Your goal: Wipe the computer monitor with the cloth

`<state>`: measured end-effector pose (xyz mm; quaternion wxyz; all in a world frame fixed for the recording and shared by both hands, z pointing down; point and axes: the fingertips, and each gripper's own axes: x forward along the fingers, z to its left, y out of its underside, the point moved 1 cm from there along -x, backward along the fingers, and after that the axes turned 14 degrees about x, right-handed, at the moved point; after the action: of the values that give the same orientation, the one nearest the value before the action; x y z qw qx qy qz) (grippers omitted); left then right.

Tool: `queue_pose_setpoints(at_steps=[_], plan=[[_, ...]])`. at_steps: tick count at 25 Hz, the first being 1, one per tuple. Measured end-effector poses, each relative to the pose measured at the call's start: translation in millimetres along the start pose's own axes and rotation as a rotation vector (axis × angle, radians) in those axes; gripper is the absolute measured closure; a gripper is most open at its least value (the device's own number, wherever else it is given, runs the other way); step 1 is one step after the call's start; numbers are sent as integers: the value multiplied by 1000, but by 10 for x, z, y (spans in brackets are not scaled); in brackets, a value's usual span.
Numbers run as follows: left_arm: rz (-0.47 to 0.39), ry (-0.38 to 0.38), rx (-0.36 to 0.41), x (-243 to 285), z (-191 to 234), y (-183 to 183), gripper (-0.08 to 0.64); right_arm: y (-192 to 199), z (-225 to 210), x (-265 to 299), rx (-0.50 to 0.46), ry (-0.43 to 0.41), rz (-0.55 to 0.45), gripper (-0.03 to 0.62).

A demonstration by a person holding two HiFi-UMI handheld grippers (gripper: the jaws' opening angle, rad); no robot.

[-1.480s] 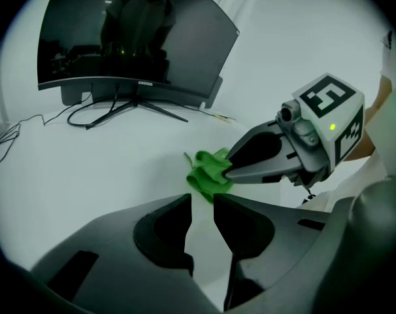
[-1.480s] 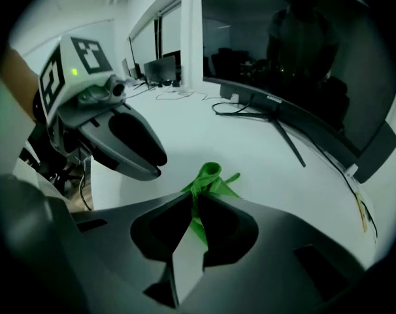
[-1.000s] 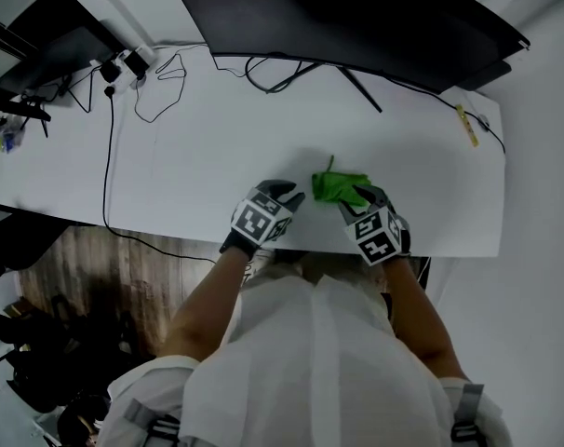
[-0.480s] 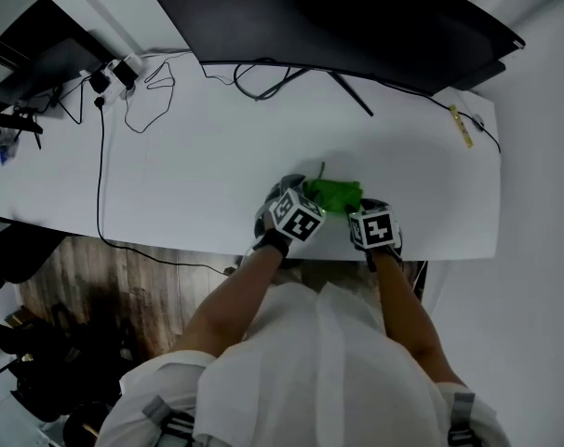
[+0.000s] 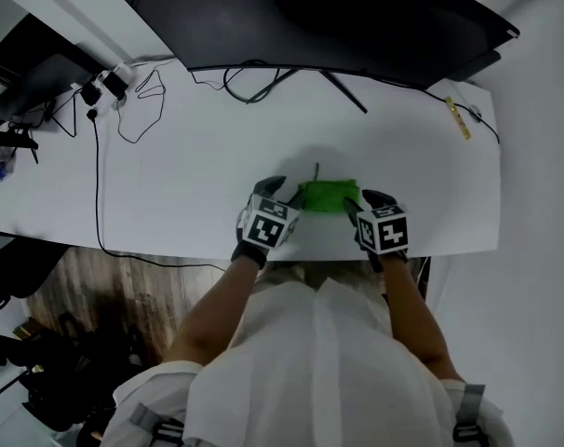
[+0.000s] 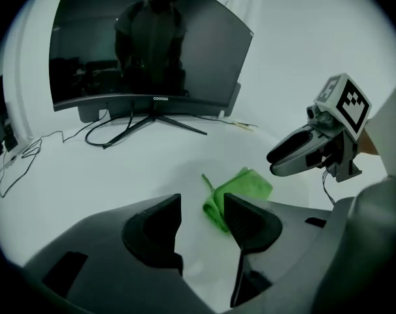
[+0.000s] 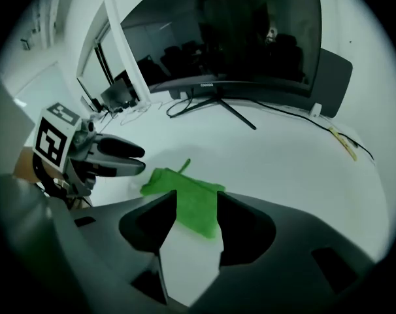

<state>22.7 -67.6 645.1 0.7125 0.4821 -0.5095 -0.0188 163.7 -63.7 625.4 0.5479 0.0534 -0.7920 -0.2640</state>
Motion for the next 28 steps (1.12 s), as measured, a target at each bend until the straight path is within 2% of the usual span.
queue_pose_setpoints(at_steps=[2,4,7,10,14,18,20,23,24,28], plan=[[0,17,21,-23,-48,-5,345,-31,181,69,-29,-17,-2,410],[7,30,30,-32,-83,18,346,-6,250,234,-48,25,44,407],[10,43,30,-76,-125,59,347,99,260,472,59,70,135,337],[-1,38,19,-152,-94,93,348,205,327,669,122,82,176,334],[-28,27,-7,-288,16,110,353,343,573,777,169,40,200,333],[-70,32,-82,-365,126,129,370,396,437,744,125,107,191,334],[-92,48,-129,-371,152,142,394,391,448,747,80,102,169,339],[-158,80,-194,-382,183,97,433,348,522,754,-41,95,129,470],[-194,92,-216,-395,197,59,453,338,536,754,-77,93,119,495],[-328,106,-275,-504,303,-138,510,312,524,727,-118,-7,94,508]])
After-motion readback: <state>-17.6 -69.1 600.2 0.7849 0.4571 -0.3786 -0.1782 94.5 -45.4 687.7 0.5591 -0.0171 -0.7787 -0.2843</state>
